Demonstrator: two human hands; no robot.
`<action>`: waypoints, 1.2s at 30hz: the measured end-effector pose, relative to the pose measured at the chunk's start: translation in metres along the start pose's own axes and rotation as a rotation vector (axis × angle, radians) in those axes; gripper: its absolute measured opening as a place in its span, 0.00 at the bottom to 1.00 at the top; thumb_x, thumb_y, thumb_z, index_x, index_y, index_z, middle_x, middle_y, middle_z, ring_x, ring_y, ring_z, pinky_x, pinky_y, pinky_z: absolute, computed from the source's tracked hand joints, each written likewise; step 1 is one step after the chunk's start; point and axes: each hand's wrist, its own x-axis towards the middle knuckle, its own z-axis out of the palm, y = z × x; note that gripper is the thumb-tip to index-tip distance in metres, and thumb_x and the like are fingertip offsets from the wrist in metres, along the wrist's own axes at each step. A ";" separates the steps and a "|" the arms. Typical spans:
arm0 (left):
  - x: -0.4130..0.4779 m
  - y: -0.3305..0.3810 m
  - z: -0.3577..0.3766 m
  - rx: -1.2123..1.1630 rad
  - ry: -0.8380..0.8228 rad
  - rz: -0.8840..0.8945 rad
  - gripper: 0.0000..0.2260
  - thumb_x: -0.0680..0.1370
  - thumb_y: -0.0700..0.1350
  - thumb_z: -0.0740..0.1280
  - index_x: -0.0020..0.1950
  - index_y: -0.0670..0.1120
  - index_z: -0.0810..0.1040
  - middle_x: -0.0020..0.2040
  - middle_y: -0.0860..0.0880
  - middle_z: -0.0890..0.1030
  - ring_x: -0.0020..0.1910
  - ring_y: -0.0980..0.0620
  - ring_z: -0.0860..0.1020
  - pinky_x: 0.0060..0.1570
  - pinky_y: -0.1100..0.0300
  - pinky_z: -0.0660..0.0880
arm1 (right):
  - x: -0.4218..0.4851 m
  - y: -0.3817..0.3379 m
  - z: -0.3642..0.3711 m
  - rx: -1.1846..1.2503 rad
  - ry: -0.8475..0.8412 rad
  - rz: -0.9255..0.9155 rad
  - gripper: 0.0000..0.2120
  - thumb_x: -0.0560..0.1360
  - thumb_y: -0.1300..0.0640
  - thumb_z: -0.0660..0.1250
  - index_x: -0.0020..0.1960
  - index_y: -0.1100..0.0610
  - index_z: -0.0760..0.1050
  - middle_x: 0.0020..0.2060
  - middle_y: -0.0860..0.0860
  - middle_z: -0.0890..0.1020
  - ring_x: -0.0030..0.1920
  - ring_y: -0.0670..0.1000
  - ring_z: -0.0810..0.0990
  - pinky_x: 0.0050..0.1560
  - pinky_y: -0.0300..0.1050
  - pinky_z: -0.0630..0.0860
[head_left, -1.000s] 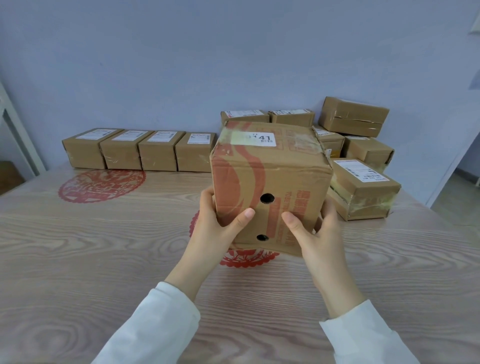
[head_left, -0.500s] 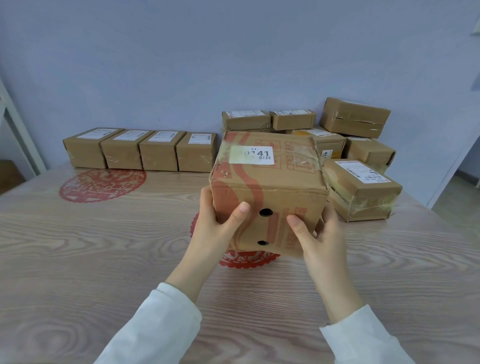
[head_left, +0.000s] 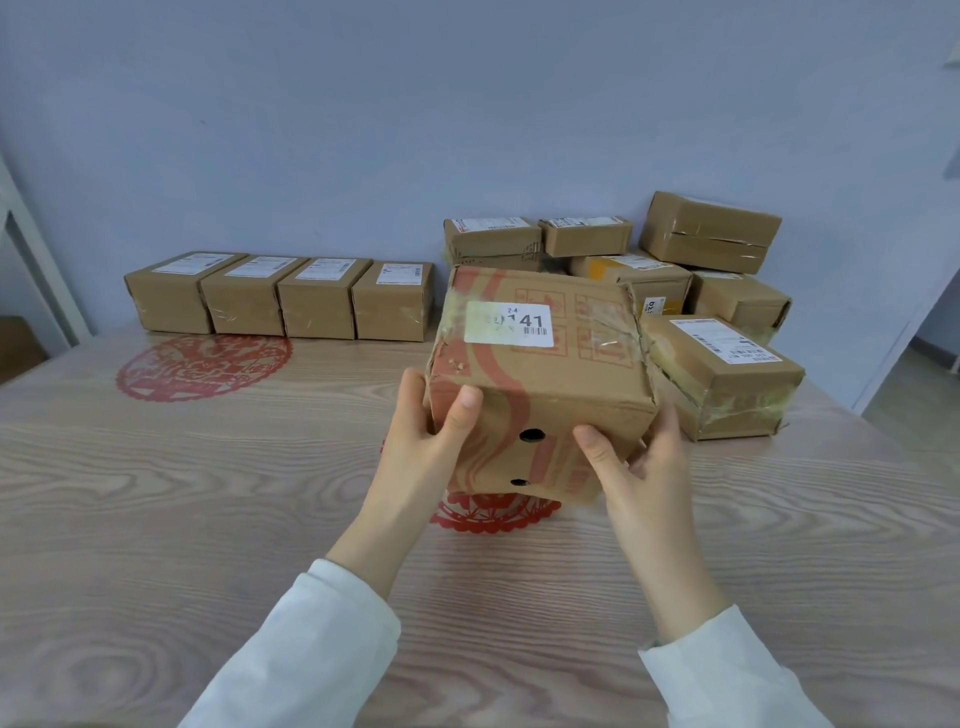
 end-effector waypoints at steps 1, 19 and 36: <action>0.001 0.003 0.000 0.000 0.002 -0.004 0.20 0.61 0.70 0.62 0.47 0.61 0.68 0.42 0.62 0.78 0.41 0.70 0.76 0.42 0.72 0.74 | -0.001 0.001 0.000 0.017 0.005 0.001 0.29 0.65 0.54 0.69 0.64 0.56 0.67 0.50 0.42 0.78 0.48 0.32 0.78 0.45 0.25 0.72; 0.003 -0.001 -0.005 -0.016 -0.011 -0.114 0.22 0.66 0.60 0.76 0.53 0.53 0.73 0.51 0.50 0.82 0.50 0.47 0.82 0.57 0.47 0.77 | 0.000 -0.006 -0.006 0.048 -0.074 0.137 0.18 0.66 0.48 0.67 0.54 0.51 0.72 0.48 0.45 0.82 0.49 0.38 0.80 0.46 0.29 0.74; -0.001 -0.004 -0.006 0.070 -0.137 -0.069 0.28 0.63 0.54 0.74 0.60 0.56 0.68 0.53 0.55 0.81 0.51 0.58 0.81 0.49 0.56 0.80 | 0.000 0.004 -0.008 -0.135 -0.062 0.069 0.30 0.65 0.44 0.71 0.64 0.48 0.68 0.59 0.48 0.77 0.58 0.42 0.77 0.56 0.38 0.76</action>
